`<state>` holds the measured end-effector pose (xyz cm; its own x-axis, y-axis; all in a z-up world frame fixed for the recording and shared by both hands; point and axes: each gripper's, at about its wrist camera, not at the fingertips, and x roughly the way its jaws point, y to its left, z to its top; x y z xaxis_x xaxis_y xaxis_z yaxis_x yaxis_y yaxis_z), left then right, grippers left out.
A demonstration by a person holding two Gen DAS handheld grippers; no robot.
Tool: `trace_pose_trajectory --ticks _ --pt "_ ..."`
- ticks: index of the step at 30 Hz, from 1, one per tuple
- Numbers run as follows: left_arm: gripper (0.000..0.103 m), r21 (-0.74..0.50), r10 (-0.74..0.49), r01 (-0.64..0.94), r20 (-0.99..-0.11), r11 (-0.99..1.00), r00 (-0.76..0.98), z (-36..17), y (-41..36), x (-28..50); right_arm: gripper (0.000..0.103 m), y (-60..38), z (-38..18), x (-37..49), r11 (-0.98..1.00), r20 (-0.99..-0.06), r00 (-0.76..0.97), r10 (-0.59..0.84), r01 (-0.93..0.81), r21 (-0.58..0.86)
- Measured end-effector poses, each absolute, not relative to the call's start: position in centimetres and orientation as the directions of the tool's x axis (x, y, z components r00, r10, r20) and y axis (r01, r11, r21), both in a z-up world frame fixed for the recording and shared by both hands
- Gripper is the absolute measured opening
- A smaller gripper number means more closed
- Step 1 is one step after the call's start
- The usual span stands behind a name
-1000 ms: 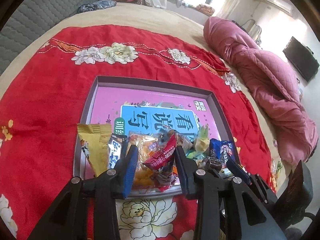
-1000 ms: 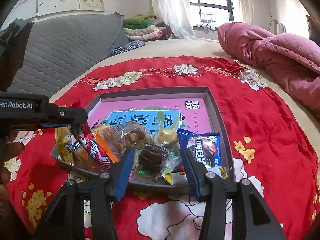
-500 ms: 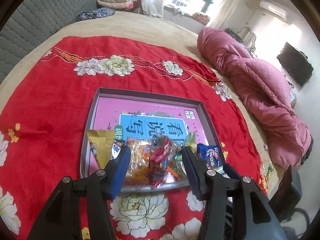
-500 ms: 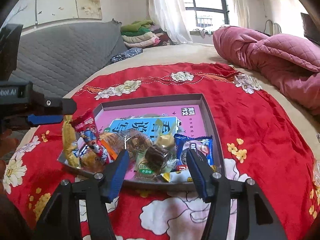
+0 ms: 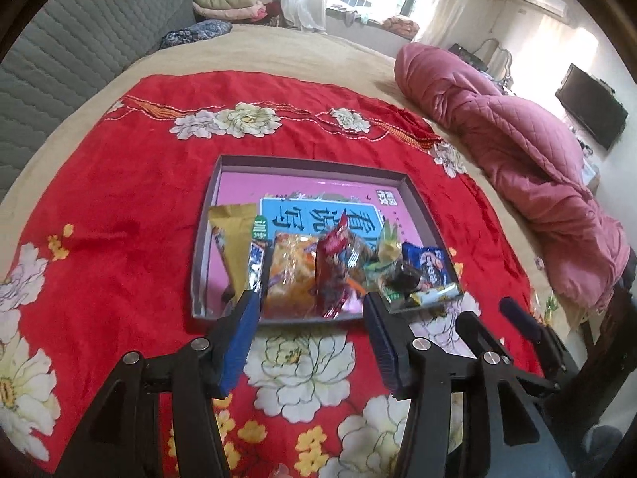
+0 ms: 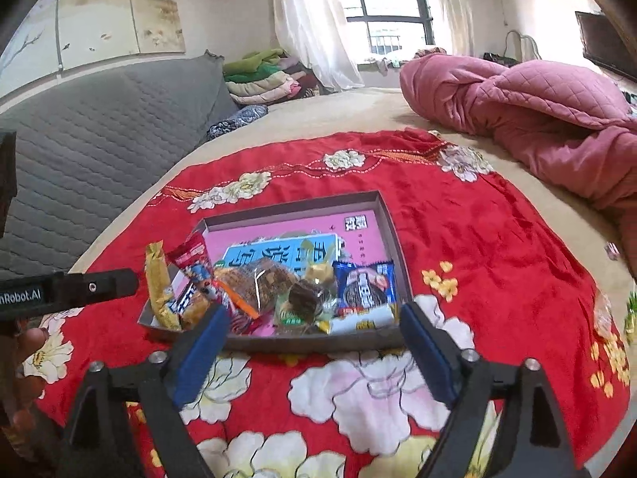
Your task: Organize snacks
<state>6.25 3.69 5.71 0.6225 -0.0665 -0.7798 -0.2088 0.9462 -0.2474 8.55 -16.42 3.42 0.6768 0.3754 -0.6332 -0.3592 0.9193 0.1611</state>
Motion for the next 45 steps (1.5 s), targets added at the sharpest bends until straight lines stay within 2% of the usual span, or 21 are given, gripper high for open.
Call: trace_pose_trajectory --ticks 4,8,16,45 --pt "0.056 -0.226 -0.055 -0.205 -0.789 0.953 0.612 5.6 2.8 5.0 0.091 -16.5 4.0 7.2 0.925 -0.636 0.684 0.357 -0.353 0.139" --pt "0.056 -0.189 -0.043 -0.192 -0.811 0.963 0.583 4.7 1.3 3.6 0.097 -16.4 4.5 6.1 0.933 -0.644 0.691 0.328 -0.345 0.105" --pt "0.056 -0.164 -0.051 -0.184 -0.865 0.969 0.499 2.0 -0.6 2.0 0.097 -16.2 3.8 4.0 0.935 -0.703 0.655 0.278 -0.353 0.042" --pt "0.056 -0.156 -0.028 -0.227 -0.875 0.961 0.482 1.3 0.0 1.4 0.098 -16.1 2.8 3.6 0.932 -0.731 0.628 0.268 -0.360 0.033"
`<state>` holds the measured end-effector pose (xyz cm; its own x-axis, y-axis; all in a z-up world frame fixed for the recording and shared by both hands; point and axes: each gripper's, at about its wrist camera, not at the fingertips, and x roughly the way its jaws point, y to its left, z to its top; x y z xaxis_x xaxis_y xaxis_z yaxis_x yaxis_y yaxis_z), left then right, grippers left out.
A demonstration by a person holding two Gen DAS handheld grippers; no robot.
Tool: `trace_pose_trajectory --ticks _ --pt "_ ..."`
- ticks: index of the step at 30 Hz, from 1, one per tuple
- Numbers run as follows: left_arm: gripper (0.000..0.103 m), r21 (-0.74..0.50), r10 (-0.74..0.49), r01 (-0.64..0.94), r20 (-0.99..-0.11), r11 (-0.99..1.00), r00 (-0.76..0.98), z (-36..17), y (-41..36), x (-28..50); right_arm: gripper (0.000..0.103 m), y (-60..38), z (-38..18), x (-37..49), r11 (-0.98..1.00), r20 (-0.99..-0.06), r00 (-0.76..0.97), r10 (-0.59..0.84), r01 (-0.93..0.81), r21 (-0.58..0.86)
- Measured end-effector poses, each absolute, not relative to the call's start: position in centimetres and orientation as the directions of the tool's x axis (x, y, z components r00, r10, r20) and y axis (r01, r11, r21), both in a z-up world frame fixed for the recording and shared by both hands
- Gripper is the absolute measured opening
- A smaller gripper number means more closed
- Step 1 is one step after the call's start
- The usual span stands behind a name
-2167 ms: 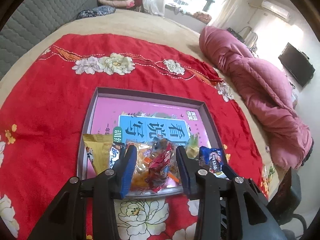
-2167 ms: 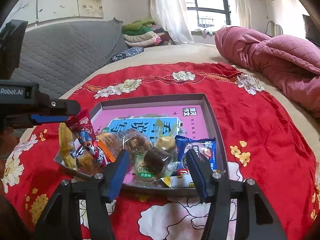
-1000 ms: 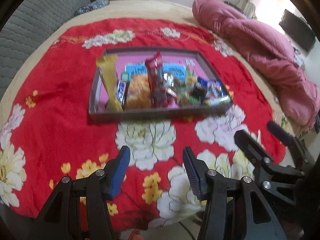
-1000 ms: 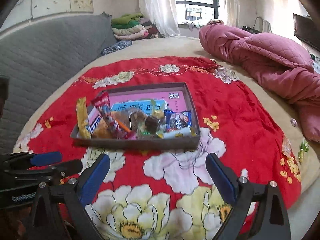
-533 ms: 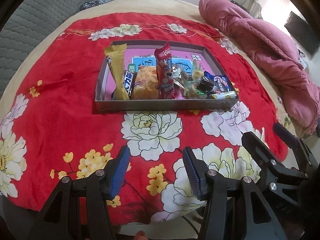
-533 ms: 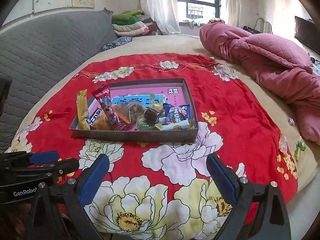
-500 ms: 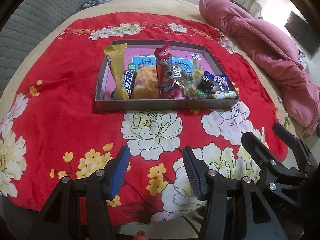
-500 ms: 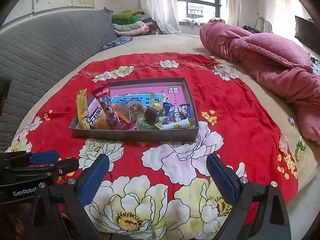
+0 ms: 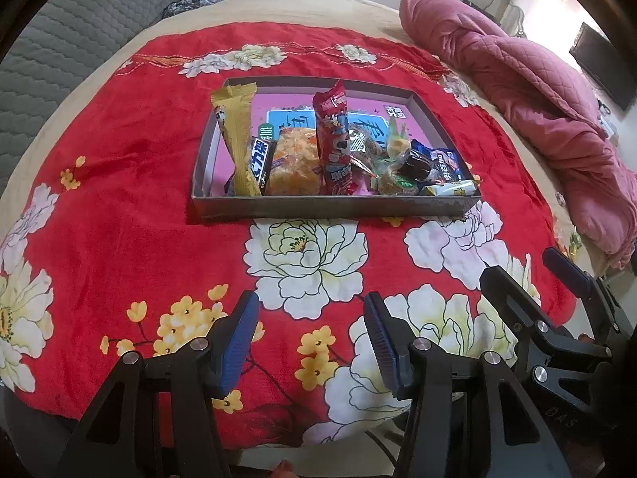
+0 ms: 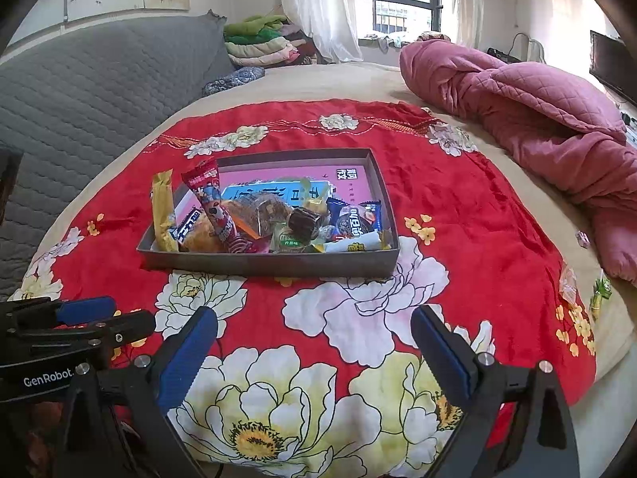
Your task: Organize snacks
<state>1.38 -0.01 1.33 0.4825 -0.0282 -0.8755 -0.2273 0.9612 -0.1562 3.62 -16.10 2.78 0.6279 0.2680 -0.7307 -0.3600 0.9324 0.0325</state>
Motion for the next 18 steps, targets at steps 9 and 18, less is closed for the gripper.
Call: trace_pose_trajectory --ticks 9,18 --pt "0.056 -0.155 -0.028 -0.228 -0.877 0.961 0.479 1.17 -0.03 1.37 0.098 -16.10 2.64 3.65 0.933 -0.733 0.625 0.268 -0.359 0.035" --pt "0.056 -0.155 -0.027 -0.230 -0.877 0.961 0.480 1.18 -0.03 1.37 0.098 -16.17 2.69 3.65 0.933 -0.732 0.627 0.268 -0.358 0.034"
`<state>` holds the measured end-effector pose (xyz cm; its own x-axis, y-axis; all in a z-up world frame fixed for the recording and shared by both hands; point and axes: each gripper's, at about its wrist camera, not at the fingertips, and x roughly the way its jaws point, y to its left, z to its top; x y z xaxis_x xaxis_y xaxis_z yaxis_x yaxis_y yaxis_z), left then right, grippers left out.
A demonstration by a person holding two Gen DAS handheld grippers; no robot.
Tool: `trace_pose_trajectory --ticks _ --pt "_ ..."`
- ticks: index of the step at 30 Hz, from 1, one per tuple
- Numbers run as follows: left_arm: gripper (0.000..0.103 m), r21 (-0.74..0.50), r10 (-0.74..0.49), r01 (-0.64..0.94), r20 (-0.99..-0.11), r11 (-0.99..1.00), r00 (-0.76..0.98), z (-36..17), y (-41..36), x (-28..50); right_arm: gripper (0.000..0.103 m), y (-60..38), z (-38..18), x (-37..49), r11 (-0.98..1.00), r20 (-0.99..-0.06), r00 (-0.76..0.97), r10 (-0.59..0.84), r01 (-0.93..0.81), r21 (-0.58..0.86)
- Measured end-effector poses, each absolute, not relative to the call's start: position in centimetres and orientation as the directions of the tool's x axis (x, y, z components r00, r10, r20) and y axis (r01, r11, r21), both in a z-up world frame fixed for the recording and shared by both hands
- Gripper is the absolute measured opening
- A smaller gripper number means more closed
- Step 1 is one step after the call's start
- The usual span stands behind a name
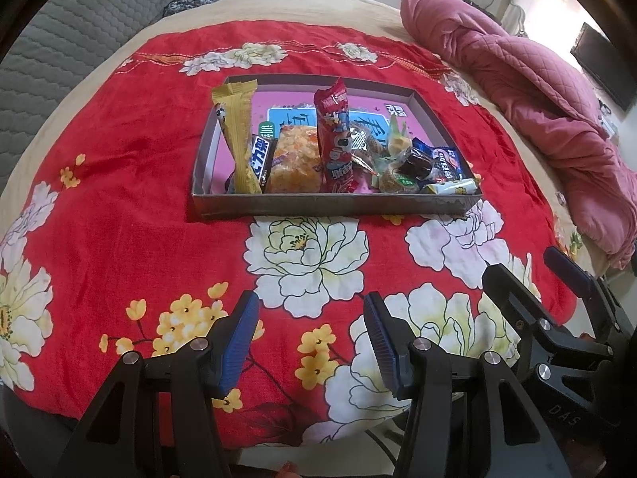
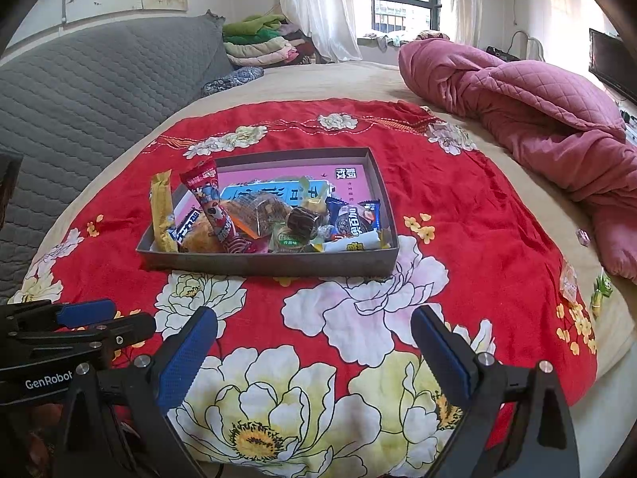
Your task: Organize snacks
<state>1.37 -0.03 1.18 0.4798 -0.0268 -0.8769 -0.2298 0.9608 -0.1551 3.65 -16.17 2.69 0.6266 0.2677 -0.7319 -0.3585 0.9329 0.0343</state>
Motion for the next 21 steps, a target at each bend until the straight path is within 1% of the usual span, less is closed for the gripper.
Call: trace_pose_trajectory --ticks 21 --pt "0.056 -0.158 -0.034 -0.227 -0.883 0.961 0.468 0.87 -0.16 1.46 0.098 -16.18 2.72 3.65 0.933 -0.732 0.626 0.268 -0.358 0.035"
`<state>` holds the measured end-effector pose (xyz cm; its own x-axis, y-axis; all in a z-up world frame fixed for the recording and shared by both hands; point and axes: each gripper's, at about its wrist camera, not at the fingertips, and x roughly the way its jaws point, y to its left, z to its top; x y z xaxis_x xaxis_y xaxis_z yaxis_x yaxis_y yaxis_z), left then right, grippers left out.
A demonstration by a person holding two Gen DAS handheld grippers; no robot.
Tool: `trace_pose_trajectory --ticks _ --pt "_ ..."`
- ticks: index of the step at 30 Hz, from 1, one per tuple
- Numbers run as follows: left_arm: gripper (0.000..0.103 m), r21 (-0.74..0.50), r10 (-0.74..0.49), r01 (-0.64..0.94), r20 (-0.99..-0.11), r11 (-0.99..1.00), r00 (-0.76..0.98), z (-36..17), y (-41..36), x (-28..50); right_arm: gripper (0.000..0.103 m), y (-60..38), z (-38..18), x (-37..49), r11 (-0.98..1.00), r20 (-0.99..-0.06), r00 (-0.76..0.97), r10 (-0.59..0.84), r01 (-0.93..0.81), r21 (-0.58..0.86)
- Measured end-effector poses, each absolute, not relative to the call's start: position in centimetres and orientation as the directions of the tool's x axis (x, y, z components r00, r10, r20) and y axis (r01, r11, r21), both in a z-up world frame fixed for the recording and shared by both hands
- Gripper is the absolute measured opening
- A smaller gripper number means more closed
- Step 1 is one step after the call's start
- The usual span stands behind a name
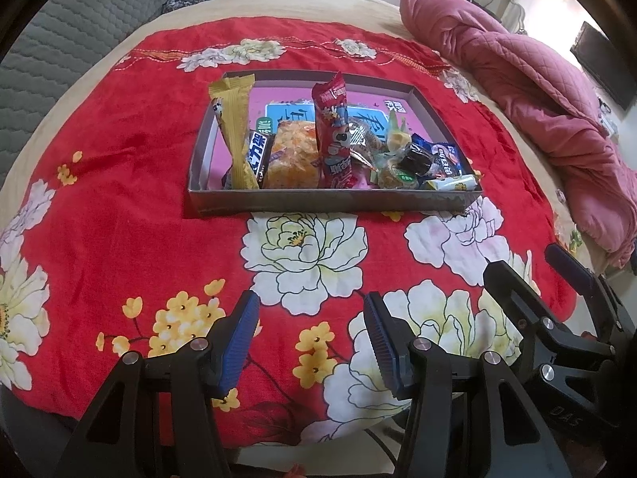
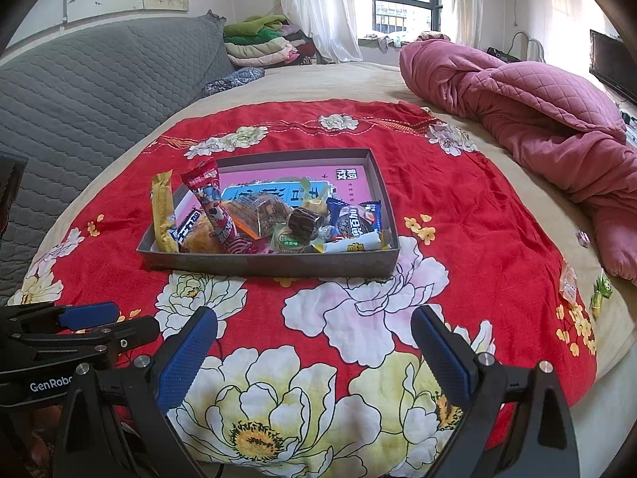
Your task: Organize snacks
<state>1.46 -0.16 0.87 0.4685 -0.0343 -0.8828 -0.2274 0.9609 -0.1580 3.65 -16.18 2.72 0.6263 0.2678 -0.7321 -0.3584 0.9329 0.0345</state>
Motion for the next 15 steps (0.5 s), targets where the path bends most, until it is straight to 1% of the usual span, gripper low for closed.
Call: trace_pose_trajectory --ticks 15 --pt "0.056 -0.145 -0.024 -0.233 -0.890 0.962 0.455 0.57 -0.06 1.54 0.098 -16.16 2.69 3.66 0.933 -0.732 0.626 0.268 -0.358 0.034"
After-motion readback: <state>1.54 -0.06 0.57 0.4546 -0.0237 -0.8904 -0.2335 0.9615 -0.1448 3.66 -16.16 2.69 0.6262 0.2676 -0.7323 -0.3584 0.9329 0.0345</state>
